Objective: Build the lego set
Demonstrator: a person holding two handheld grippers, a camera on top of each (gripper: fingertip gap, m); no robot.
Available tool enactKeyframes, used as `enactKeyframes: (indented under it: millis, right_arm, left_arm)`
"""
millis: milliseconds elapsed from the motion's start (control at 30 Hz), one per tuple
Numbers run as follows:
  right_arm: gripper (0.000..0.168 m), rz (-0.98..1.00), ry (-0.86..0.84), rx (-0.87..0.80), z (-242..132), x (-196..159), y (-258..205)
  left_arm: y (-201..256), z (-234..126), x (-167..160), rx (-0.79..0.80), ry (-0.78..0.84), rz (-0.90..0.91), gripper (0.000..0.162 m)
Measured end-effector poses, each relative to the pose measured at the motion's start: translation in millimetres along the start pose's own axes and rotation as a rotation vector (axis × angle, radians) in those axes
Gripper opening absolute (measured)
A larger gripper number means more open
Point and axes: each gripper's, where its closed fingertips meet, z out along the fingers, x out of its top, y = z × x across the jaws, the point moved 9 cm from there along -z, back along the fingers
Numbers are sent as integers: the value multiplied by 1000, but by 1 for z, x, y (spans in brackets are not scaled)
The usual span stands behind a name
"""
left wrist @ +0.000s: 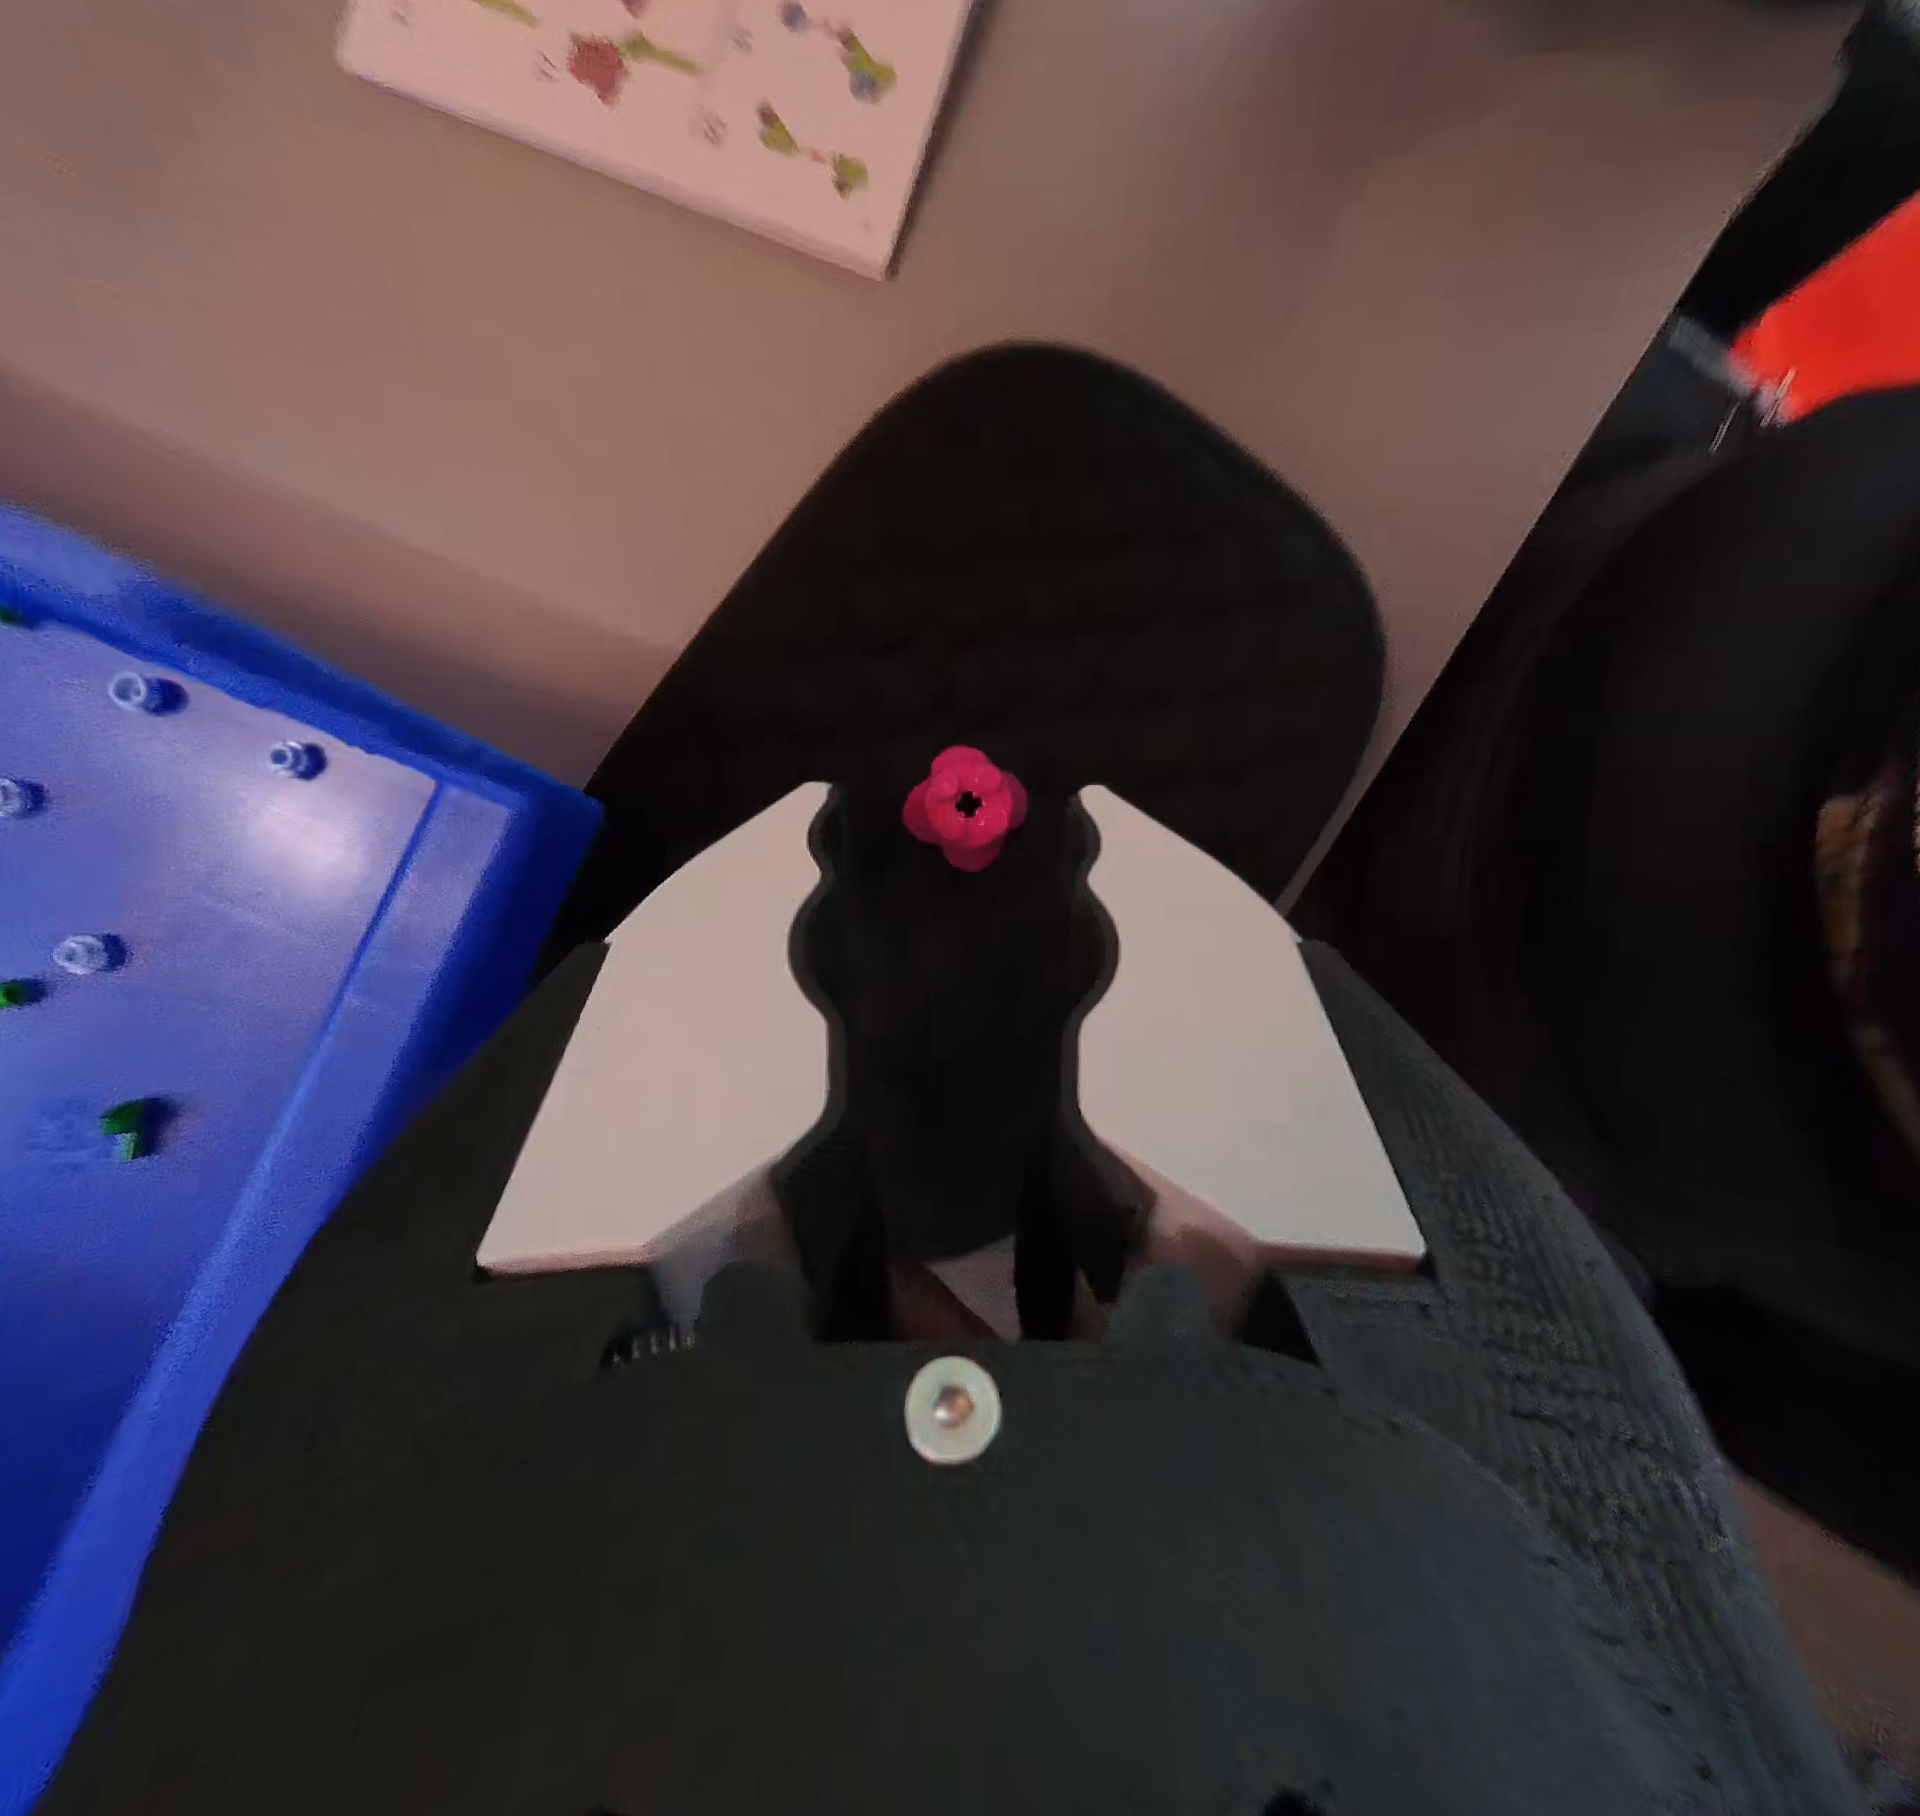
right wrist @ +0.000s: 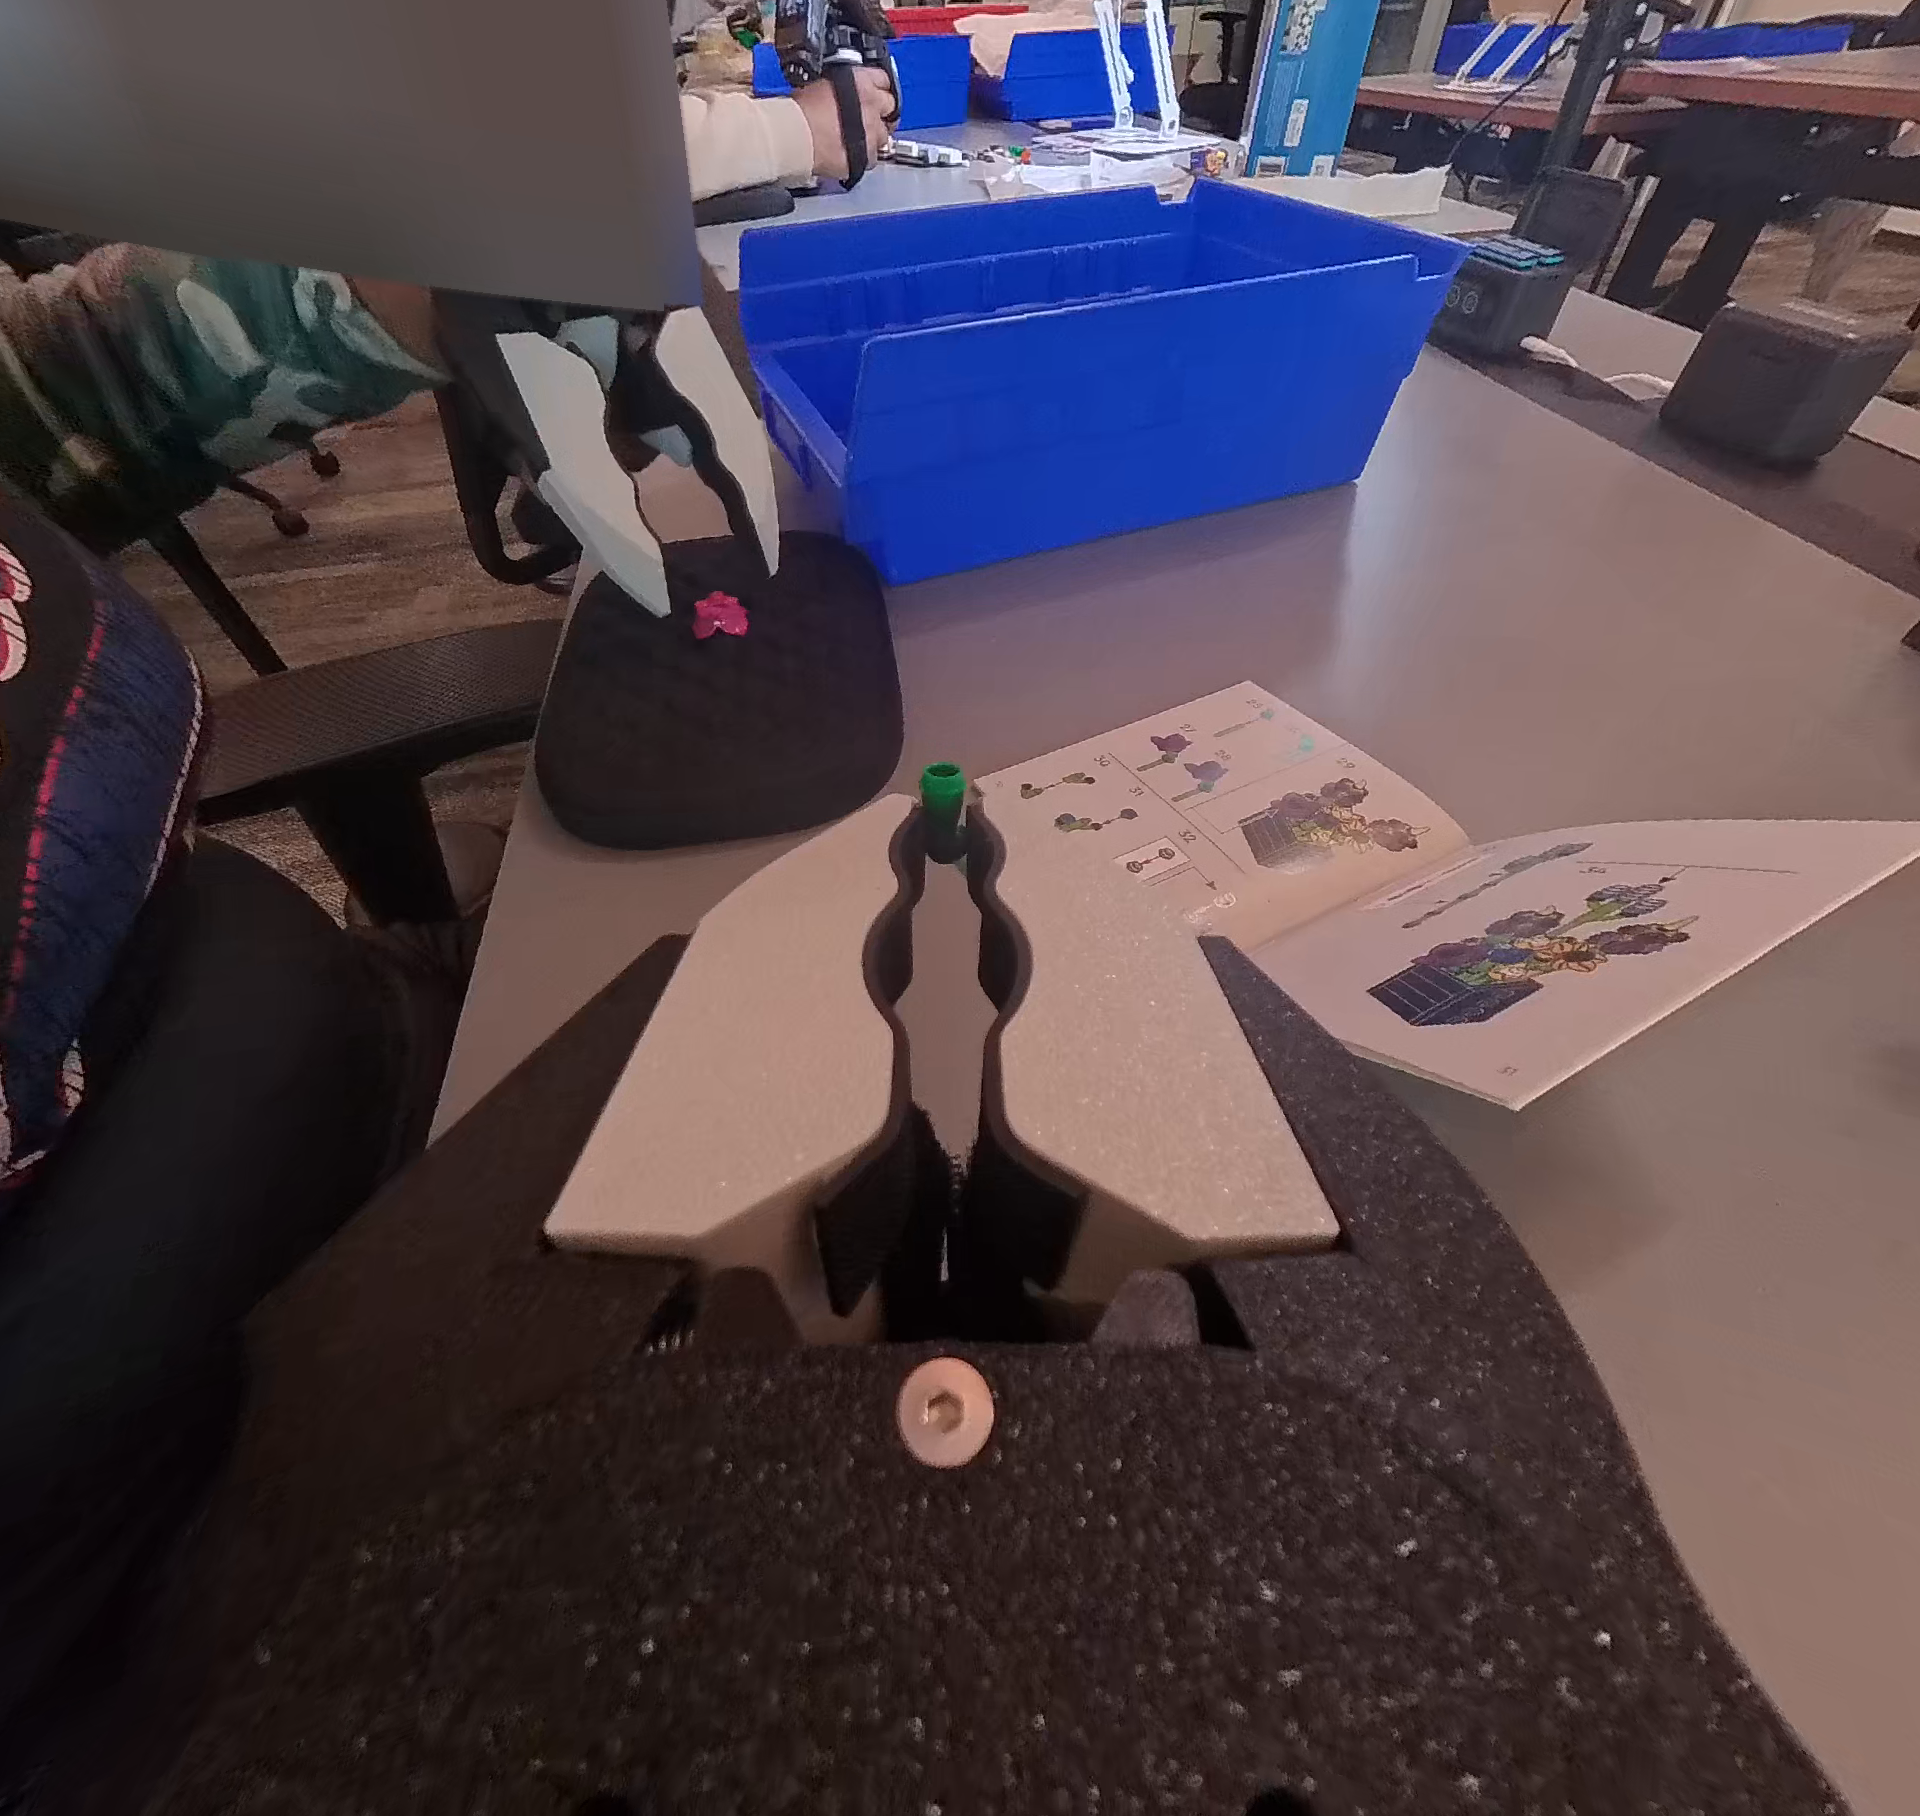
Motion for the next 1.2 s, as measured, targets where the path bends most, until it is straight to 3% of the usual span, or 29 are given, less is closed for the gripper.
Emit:
enactKeyframes:
  millis: [100, 200, 267, 367, 467, 567, 667, 933, 1100, 1200]
  right_arm:
    - [7, -2, -3, 1, 1, 0, 0]
    - [7, 2, 1, -2, 0, 0, 1]
    - [7, 7, 3, -2, 0, 0, 1]
    - [7, 4, -1, -6, 1, 0, 1]
    - [7, -3, -1, -11, 1, 0, 0]
    - [7, -5, 8, -19, 0, 0, 0]
    - [7, -4, 18, -25, -2, 1, 0]
    - [7, -1, 17, -3, -2, 0, 0]
    - [7, -7, 4, 6, -1, 0, -1]
    - [7, -3, 13, 2, -1, 0, 0]
  left_arm:
    - [5, 10, -19, -31, 172, -117, 39]
    - [9, 17, -33, 61, 348, -132, 26]
    - [8, 11, -35, 94, 338, -130, 26]
    - [2, -13, -28, 301, 210, 31, 26]
    - [2, -32, -12, 592, -106, 383, 25]
    - [8, -19, -4, 689, -453, 716, 25]
    - [14, -2, -3, 623, -573, 861, 25]
    - [19, 0, 7, 330, -341, 592, 25]
    - [22, 13, 13, 273, -345, 604, 25]
    - [21, 13, 19, 216, -251, 550, 27]
